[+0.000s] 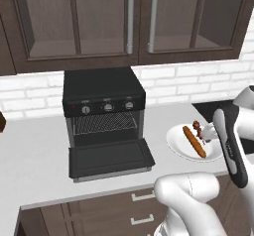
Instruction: Pick up the kebab skewer and baguette bread, and place them inside the toaster oven. Close the toaster oven door and start by setting the timer.
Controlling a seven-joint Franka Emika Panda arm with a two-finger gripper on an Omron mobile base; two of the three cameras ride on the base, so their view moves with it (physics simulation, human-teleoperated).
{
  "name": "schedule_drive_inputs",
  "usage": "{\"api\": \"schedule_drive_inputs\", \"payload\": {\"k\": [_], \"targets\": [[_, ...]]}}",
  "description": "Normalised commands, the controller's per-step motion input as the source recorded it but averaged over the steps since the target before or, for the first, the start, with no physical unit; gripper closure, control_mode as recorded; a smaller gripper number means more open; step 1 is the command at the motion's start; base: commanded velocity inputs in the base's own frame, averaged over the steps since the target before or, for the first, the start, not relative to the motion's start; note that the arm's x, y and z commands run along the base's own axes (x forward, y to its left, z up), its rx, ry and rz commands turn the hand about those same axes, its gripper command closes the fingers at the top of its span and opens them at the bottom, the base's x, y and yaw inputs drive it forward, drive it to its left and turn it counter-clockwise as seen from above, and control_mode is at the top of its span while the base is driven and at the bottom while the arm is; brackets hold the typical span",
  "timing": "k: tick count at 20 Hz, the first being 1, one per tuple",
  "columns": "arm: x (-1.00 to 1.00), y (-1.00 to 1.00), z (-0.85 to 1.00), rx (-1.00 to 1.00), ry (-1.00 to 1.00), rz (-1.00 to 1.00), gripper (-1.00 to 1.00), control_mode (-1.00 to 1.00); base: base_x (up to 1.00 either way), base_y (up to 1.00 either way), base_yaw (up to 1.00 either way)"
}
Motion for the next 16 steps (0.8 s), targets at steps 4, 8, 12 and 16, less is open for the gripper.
{"api": "schedule_drive_inputs", "payload": {"k": [4, 8, 12, 16], "targets": [[0.35, -0.24, -0.50, 0.00, 0.00, 0.00, -1.00, -1.00, 0.00, 0.00, 0.00], [0.23, -0.12, -0.47, 0.00, 0.00, 0.00, -1.00, -1.00, 0.00, 0.00, 0.00], [0.29, -0.12, -0.42, 0.00, 0.00, 0.00, -1.00, -1.00, 0.00, 0.00, 0.00], [0.26, 0.00, -0.34, 0.00, 0.00, 0.00, -1.00, -1.00, 0.00, 0.00, 0.00]]}}
